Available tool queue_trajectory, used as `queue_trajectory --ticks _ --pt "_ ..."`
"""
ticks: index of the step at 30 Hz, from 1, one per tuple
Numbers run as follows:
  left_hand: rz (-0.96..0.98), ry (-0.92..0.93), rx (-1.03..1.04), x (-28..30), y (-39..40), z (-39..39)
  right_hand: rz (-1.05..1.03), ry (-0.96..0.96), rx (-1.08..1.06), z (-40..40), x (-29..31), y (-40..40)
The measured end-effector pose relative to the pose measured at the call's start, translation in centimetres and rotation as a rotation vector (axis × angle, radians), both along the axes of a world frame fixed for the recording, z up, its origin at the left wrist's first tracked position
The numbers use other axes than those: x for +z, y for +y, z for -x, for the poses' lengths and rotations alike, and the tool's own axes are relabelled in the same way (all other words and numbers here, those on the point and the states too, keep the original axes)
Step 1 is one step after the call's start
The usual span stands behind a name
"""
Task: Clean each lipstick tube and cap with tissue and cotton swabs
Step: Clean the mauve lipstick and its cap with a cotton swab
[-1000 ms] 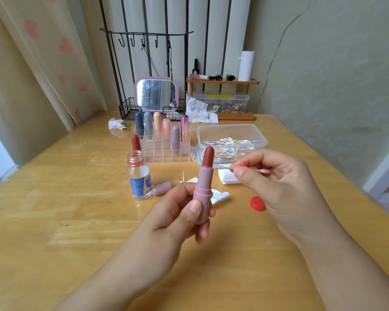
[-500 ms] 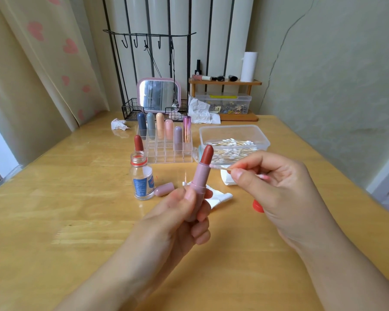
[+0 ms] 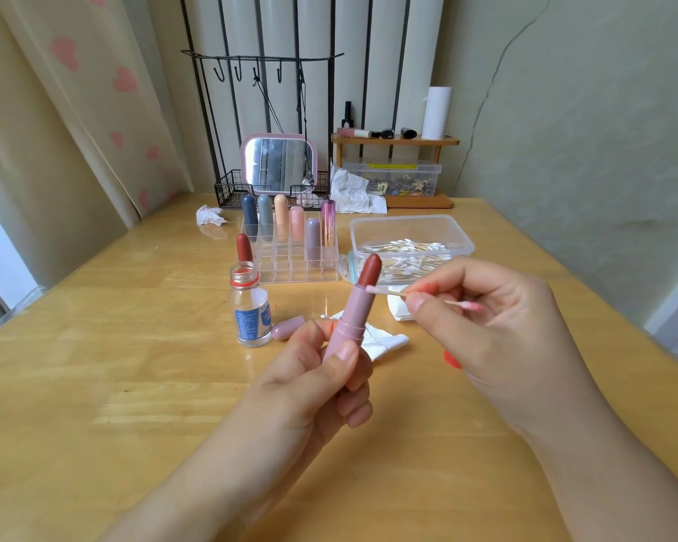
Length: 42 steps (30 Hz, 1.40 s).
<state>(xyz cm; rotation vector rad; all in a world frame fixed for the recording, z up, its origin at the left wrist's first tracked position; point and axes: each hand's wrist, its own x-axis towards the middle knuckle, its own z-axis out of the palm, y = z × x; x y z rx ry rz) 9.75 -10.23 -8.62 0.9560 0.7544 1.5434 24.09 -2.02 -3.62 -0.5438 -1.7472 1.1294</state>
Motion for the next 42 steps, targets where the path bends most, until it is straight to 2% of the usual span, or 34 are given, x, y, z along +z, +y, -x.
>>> queue_trajectory --ticks 8,14,22,29,35,42 --pt "-0.018 -0.030 -0.043 0.03 0.05 -0.03 -0.031 0.004 0.058 0.21 -0.16 -0.12" --pt "-0.026 -0.033 -0.046 -0.07 0.17 -0.05 0.033 -0.006 0.010 -0.29 0.10 0.24" --pt "-0.018 -0.012 -0.022 -0.12 0.23 -0.30 0.019 0.016 0.055 0.10 0.07 -0.24" --pt "-0.026 -0.033 -0.047 -0.15 0.20 -0.24 0.026 -0.020 -0.004 -0.47 0.26 0.21" --pt "-0.024 -0.089 -0.082 -0.29 0.43 0.05 0.005 -0.001 0.075 0.07 -0.01 -0.21" --pt "-0.048 -0.060 -0.097 0.06 0.20 0.04 0.025 -0.004 0.027 -0.10 -0.07 0.16"
